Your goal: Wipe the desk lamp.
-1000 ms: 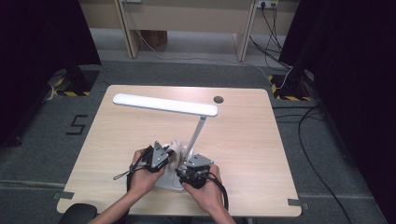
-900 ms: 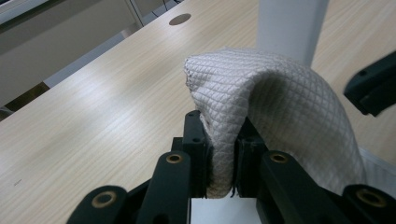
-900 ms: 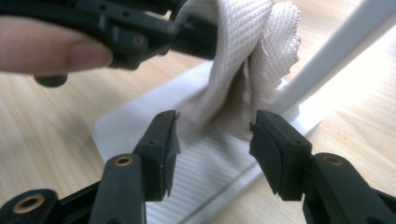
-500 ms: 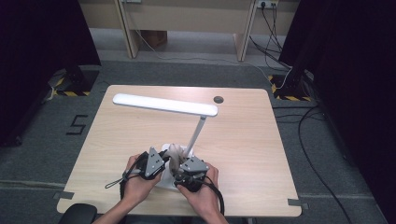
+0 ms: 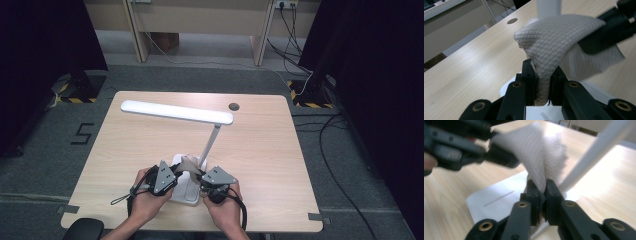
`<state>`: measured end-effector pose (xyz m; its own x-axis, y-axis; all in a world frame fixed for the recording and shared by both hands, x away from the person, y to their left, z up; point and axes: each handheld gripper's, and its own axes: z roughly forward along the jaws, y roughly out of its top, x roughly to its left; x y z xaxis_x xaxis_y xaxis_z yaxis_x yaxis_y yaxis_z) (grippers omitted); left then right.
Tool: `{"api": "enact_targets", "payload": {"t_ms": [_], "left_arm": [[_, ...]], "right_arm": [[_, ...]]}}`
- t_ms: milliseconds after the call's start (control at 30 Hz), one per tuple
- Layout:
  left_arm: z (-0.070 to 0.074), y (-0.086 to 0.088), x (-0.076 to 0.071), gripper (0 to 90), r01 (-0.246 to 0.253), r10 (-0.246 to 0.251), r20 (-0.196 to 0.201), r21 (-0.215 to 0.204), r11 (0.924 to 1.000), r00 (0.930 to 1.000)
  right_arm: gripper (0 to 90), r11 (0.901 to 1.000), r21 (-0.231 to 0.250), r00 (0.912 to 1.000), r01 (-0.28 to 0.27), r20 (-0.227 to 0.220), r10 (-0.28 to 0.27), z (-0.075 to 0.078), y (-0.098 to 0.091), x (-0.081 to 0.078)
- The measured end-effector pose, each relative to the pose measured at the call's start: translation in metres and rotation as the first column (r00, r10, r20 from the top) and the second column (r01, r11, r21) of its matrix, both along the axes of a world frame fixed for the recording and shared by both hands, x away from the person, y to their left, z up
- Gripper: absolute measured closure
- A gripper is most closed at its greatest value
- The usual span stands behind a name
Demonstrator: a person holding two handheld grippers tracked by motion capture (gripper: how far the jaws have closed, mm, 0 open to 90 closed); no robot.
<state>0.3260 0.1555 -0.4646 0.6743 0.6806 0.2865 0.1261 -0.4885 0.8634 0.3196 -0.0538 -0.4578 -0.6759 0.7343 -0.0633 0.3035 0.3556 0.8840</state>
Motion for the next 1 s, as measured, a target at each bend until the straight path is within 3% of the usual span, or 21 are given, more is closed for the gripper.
{"api": "enact_targets", "payload": {"t_ms": [33,167,233,400,533,567,600,667,733,800,1000], "left_arm": [[-0.001,-0.005,-0.004,76.9,0.027,-0.027,0.011,-0.005,0.9996,0.9996],[0.0,-0.015,-0.008,70.4,0.087,-0.088,-0.01,-0.049,0.995,0.9961],[0.002,-0.017,-0.01,64.3,0.093,-0.094,-0.012,-0.065,0.9936,0.9955],[0.005,-0.009,-0.015,53.9,0.088,-0.091,-0.035,-0.08,0.9929,0.9953],[-0.002,0.004,-0.013,56.3,0.053,-0.058,-0.071,-0.065,0.9964,0.9958],[-0.01,0.014,-0.009,57.7,0.026,-0.03,-0.109,-0.039,0.9989,0.9936],[-0.01,0.014,-0.009,58.9,0.026,-0.03,-0.109,-0.039,0.9989,0.9936],[-0.024,0.025,-0.002,60.9,-0.013,0.013,-0.158,0.002,0.9999,0.9873],[-0.031,0.028,0.001,62.5,-0.026,0.025,-0.183,-0.004,0.9997,0.9828],[-0.036,0.029,0.002,63.8,-0.025,0.026,-0.194,0.012,0.9996,0.9807],[-0.042,0.03,0.004,65.3,-0.029,0.03,-0.199,0.005,0.9996,0.9796]], "right_arm": [[86.2,0.9999,-0.002,0.9999,0.01,0.006,-0.01,0.002,-0.004,-0.001],[86.5,0.999,0.01,0.999,0.043,0.009,-0.043,0.008,-0.019,-0.004],[86.5,0.9981,0.007,0.9981,0.061,0.011,-0.061,0.009,-0.027,-0.005],[86.6,0.9897,0.016,0.9889,0.142,0.042,-0.143,0.016,-0.05,-0.001],[86.6,0.9806,0.029,0.9758,0.194,0.097,-0.196,0.03,-0.064,0.005],[86.5,0.9793,0.038,0.9737,0.199,0.106,-0.202,0.035,-0.066,0.006],[86.5,0.9782,0.041,0.9701,0.204,0.126,-0.207,0.04,-0.067,0.007],[86.5,0.9755,0.055,0.9612,0.213,0.167,-0.219,0.051,-0.067,0.008],[86.4,0.9731,0.077,0.9527,0.217,0.2,-0.229,0.063,-0.065,0.01],[86.4,0.9699,0.1,0.9421,0.222,0.235,-0.24,0.076,-0.063,0.011],[85.6,0.9562,0.185,0.9019,0.227,0.33,-0.278,0.111,-0.056,0.012]]}}
